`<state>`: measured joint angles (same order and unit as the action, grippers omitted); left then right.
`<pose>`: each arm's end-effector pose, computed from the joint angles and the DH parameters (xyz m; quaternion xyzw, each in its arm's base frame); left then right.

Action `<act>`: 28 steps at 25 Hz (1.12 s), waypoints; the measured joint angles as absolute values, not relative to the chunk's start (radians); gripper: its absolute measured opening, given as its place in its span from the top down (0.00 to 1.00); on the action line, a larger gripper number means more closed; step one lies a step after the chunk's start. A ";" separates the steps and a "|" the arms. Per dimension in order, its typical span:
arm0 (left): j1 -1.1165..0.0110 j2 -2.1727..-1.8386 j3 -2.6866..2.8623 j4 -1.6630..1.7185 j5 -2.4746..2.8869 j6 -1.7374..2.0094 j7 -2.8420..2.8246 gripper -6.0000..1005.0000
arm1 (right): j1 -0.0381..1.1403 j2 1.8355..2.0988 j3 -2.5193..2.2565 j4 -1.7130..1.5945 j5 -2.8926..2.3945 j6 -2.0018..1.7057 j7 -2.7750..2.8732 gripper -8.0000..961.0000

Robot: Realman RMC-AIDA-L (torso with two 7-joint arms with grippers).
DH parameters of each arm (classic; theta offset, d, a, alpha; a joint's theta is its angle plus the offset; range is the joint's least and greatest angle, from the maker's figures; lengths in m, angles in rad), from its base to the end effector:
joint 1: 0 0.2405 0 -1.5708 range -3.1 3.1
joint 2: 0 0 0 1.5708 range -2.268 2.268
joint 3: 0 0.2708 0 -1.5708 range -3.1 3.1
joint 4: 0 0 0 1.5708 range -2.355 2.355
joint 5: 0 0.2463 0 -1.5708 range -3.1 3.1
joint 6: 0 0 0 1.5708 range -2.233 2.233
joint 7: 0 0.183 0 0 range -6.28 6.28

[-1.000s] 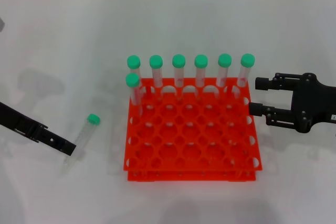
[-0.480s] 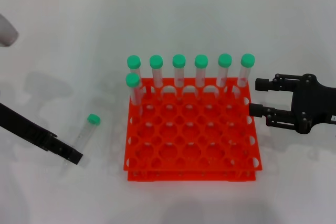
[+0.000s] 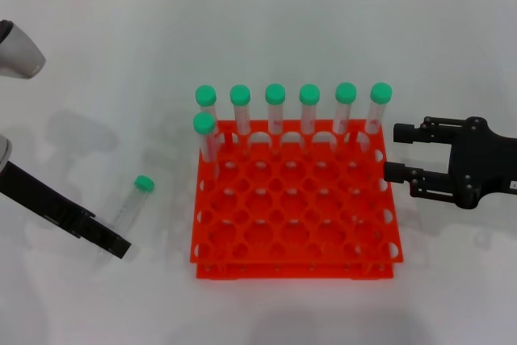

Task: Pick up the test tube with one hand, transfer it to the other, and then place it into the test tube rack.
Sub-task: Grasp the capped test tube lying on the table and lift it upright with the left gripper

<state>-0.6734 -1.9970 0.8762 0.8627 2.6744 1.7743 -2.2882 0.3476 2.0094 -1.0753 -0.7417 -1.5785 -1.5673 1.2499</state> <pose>-0.3089 0.3666 -0.0024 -0.8564 -0.4913 0.1570 0.0217 0.2742 0.3470 -0.0266 -0.9401 0.1298 0.2872 0.1301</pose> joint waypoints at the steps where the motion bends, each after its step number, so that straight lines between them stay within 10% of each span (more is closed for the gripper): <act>1: -0.674 -1.996 0.876 0.863 2.675 1.771 -2.288 0.30 | 0.348 2.009 -1.075 -0.739 -1.579 -1.567 1.250 0.38; 28: -0.682 -2.004 0.893 0.862 2.709 1.739 -2.291 0.47 | 0.351 2.009 -1.075 -0.735 -1.578 -1.566 1.239 0.38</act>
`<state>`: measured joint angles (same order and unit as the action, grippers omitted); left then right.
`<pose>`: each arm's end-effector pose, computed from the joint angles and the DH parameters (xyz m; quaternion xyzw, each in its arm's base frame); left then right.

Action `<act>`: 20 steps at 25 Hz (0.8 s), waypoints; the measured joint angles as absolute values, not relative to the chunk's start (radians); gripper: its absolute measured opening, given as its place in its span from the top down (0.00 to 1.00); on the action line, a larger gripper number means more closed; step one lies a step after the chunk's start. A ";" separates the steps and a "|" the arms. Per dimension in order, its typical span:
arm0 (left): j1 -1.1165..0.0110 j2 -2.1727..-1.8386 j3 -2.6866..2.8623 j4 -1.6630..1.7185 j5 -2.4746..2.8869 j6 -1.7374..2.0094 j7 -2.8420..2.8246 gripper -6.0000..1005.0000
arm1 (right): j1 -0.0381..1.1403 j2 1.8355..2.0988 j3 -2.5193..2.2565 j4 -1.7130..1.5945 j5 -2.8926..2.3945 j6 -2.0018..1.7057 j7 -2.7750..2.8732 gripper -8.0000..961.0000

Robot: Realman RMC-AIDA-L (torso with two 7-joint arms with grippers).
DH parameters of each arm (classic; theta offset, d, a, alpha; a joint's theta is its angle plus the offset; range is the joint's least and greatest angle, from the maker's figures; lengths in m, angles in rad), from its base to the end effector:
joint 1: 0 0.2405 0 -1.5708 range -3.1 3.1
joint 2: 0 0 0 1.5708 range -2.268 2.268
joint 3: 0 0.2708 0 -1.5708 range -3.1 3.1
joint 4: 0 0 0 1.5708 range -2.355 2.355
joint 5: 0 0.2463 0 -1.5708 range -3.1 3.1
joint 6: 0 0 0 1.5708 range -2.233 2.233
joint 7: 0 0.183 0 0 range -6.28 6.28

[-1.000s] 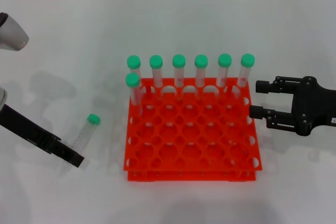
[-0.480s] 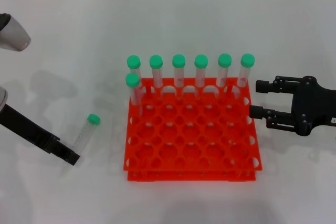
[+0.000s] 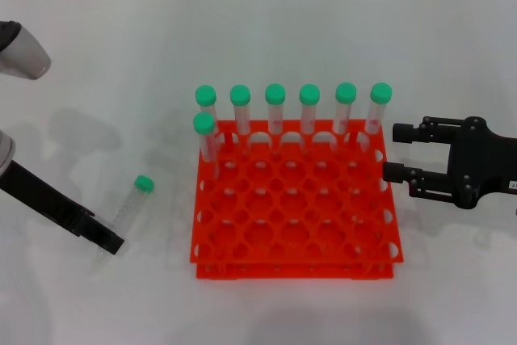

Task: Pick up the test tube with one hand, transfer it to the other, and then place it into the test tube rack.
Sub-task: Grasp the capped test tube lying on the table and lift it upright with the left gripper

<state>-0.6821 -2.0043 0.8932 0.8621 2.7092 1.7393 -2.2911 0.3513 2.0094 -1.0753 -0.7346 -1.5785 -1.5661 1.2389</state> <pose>-0.3118 0.3715 -0.0054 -0.8569 -0.4833 0.1755 0.0377 0.2742 0.3474 -0.0277 -0.9406 0.1264 0.2869 0.1306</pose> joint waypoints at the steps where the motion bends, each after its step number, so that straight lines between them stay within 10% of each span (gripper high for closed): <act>1: -0.683 -2.006 0.894 0.862 2.710 1.739 -2.290 0.47 | 0.351 2.009 -1.075 -0.735 -1.578 -1.566 1.239 0.38; 20: -0.693 -2.019 0.907 0.862 2.729 1.731 -2.297 0.55 | 0.352 2.011 -1.073 -0.735 -1.578 -1.566 1.239 0.38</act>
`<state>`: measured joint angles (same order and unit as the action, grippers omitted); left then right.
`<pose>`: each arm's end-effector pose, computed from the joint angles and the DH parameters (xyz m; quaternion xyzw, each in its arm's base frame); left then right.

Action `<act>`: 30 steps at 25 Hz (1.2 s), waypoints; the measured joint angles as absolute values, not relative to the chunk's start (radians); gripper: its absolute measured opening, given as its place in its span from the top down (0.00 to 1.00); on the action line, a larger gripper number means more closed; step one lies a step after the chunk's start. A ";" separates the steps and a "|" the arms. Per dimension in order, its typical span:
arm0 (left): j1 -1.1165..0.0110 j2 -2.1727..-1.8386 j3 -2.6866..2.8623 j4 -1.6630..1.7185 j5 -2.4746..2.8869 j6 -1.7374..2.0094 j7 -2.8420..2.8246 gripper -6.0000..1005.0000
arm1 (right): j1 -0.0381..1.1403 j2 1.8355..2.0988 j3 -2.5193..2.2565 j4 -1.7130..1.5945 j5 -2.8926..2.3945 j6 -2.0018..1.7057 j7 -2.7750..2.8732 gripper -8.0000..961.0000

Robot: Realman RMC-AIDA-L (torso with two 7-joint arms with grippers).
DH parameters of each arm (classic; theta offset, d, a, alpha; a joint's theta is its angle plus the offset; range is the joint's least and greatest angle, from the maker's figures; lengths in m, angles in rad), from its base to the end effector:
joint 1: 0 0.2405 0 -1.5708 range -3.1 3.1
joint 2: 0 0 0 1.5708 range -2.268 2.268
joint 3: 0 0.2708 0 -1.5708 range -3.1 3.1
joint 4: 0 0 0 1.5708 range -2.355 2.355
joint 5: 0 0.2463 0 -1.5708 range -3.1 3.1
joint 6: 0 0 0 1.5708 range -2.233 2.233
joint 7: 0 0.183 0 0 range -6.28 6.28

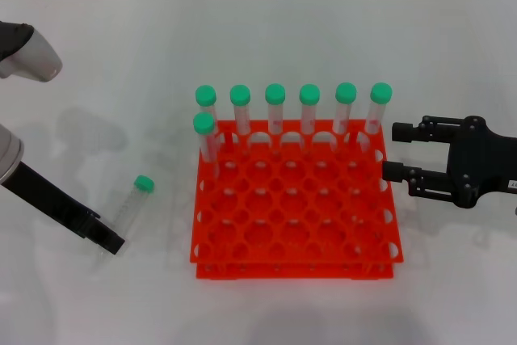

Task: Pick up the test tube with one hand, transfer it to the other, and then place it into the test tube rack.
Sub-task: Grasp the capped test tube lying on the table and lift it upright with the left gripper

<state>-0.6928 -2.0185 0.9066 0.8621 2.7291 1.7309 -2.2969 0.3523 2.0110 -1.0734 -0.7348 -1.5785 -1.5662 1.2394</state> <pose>-0.3085 0.3725 -0.0120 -0.8581 -0.4769 0.1866 0.0374 0.2735 0.3477 -0.0279 -0.9402 0.1264 0.2880 0.1309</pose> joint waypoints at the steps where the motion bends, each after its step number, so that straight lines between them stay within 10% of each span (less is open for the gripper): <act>1: -0.693 -2.018 0.907 0.862 2.729 1.730 -2.298 0.56 | 0.352 2.011 -1.073 -0.735 -1.578 -1.566 1.239 0.38; 30: -0.696 -2.023 0.933 0.862 2.742 1.725 -2.306 0.71 | 0.353 2.011 -1.069 -0.736 -1.578 -1.565 1.237 0.38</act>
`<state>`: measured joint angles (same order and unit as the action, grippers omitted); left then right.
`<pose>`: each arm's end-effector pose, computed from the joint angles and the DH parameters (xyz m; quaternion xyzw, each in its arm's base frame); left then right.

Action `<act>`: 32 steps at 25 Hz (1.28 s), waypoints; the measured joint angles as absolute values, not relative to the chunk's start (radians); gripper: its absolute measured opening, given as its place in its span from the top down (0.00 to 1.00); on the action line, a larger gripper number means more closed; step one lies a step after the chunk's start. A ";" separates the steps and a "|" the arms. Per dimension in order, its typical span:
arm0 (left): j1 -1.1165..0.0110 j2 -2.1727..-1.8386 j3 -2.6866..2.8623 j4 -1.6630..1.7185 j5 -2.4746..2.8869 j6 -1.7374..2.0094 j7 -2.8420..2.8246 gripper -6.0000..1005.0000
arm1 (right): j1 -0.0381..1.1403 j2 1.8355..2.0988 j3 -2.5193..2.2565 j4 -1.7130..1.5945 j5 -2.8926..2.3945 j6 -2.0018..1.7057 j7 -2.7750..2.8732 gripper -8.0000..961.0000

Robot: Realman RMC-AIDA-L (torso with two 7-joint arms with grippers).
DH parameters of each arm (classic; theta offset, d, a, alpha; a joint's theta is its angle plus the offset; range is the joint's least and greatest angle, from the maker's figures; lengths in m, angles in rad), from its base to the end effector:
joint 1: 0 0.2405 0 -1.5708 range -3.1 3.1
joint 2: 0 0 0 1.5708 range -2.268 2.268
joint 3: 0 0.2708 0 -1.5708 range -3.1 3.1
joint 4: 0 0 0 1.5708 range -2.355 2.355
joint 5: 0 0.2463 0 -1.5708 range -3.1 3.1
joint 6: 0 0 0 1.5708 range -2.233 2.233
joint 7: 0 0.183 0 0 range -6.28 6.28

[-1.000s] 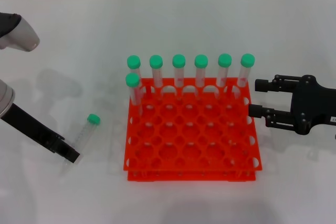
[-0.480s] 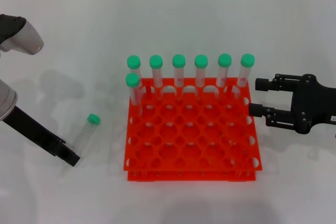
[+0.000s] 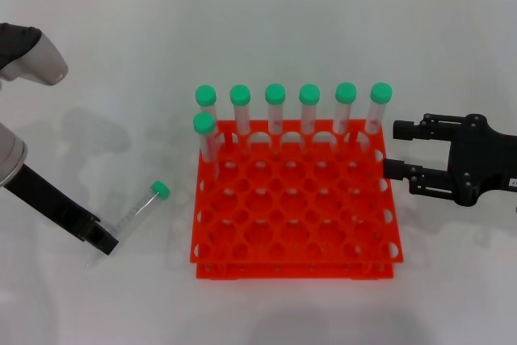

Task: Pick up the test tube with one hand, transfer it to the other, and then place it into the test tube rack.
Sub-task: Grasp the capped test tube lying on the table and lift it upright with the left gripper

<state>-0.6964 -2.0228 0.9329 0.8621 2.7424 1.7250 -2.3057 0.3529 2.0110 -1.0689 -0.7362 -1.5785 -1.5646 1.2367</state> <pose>-0.3083 0.3723 -0.0152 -0.8575 -0.4717 0.2018 0.0380 0.2735 0.3488 -0.0267 -0.9399 0.1249 0.2882 0.1341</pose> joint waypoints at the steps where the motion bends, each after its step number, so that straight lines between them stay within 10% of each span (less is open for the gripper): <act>1: -0.696 -2.023 0.933 0.862 2.743 1.724 -2.306 0.72 | 0.353 2.011 -1.069 -0.736 -1.578 -1.565 1.237 0.38; 32: -0.693 -1.999 0.825 0.889 2.711 1.706 -2.285 0.81 | 0.353 2.011 -1.065 -0.738 -1.567 -1.563 1.224 0.38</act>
<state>-0.6935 -1.9990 0.8250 0.8889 2.7114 1.7062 -2.2850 0.3527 2.0110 -1.0649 -0.7377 -1.5668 -1.5632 1.2240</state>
